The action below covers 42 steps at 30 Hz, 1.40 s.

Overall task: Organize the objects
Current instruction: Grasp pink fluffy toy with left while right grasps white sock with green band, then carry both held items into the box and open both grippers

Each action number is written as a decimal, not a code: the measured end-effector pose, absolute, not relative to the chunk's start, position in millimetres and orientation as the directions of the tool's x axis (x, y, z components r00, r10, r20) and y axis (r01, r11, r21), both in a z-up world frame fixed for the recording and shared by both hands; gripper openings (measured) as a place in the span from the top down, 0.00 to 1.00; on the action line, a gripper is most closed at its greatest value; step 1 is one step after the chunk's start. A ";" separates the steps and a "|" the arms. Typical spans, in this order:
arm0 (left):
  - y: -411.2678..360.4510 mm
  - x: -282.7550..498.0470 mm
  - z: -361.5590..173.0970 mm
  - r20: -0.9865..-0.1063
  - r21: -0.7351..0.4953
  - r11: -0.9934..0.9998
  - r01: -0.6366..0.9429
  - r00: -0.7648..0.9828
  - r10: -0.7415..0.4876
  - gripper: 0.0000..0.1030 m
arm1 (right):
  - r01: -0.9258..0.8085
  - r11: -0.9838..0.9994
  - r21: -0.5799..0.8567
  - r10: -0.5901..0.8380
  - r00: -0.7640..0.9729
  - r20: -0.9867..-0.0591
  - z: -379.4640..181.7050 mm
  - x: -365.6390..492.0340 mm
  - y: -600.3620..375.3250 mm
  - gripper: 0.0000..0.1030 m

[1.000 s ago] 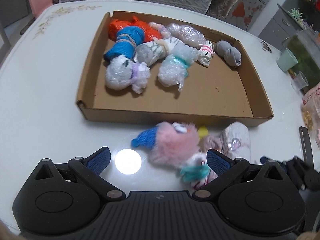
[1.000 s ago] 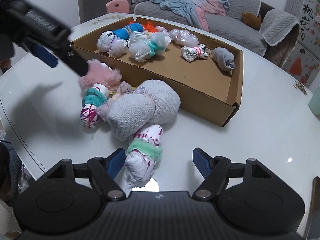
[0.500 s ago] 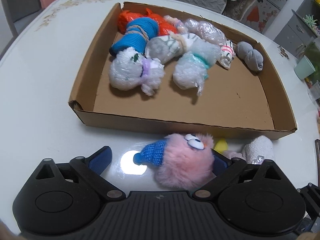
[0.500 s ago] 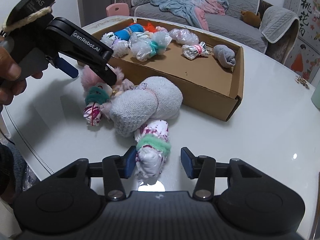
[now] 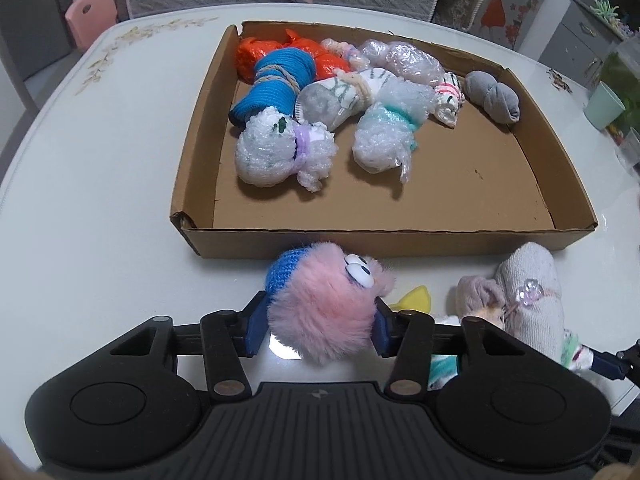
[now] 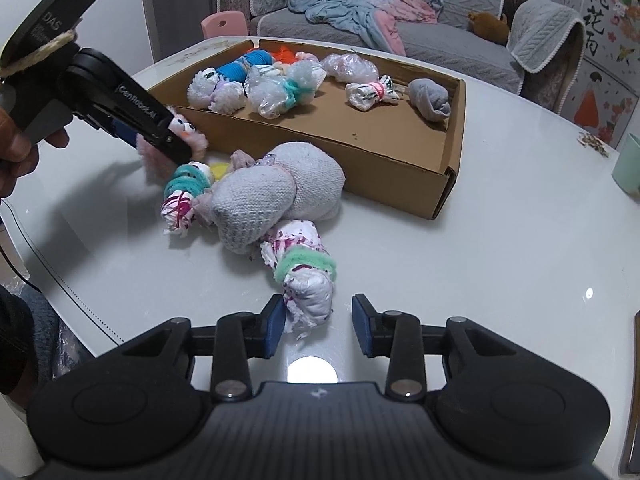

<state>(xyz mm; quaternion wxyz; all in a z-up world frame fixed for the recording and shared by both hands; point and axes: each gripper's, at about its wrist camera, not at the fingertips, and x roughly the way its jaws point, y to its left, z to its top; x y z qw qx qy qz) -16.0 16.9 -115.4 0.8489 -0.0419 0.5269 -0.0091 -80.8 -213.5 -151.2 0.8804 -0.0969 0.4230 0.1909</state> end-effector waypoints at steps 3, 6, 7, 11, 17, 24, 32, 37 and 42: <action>18.6 -19.0 -109.7 -0.889 -0.072 0.997 -0.023 0.454 -0.053 0.47 | -0.423 0.906 -0.005 0.261 0.570 -0.779 -150.2 -80.2 -214.6 0.74; 19.9 -21.2 -104.8 -0.886 -0.070 0.997 -0.021 0.460 -0.052 0.48 | -0.431 0.902 0.001 0.270 0.563 -0.781 -149.9 -79.7 -217.2 0.78; 19.9 -21.7 -104.0 -0.886 -0.068 0.998 -0.019 0.460 -0.051 0.48 | -0.432 0.902 0.000 0.270 0.564 -0.781 -149.0 -79.9 -218.1 0.78; 17.7 -22.3 -107.4 -0.890 -0.059 0.998 -0.006 0.453 -0.050 0.48 | -0.435 0.900 0.011 0.279 0.558 -0.782 -147.4 -77.9 -221.2 0.78; 18.4 -24.0 -112.2 -0.894 -0.057 0.998 -0.001 0.444 -0.051 0.48 | -0.449 0.894 -0.013 0.277 0.573 -0.771 -147.8 -74.4 -218.8 0.74; 17.7 -23.7 -116.0 -0.896 -0.051 0.999 0.003 0.441 -0.047 0.48 | -0.471 0.882 -0.009 0.294 0.565 -0.771 -151.1 -67.0 -212.5 0.73; 12.6 -28.0 -86.7 -0.877 -0.007 0.998 0.066 0.478 -0.038 0.49 | -0.465 0.885 0.030 0.325 0.569 -0.755 -135.6 -78.6 -228.6 0.81; -0.2 -20.7 -46.8 -0.855 0.000 0.985 0.174 0.511 -0.091 0.49 | -0.457 0.889 0.013 0.321 0.602 -0.731 -100.5 -81.3 -249.4 0.81; -16.2 4.1 -8.8 -0.828 0.014 0.965 0.262 0.545 -0.136 0.48 | -0.440 0.898 0.022 0.332 0.643 -0.690 -56.5 -53.3 -259.5 0.81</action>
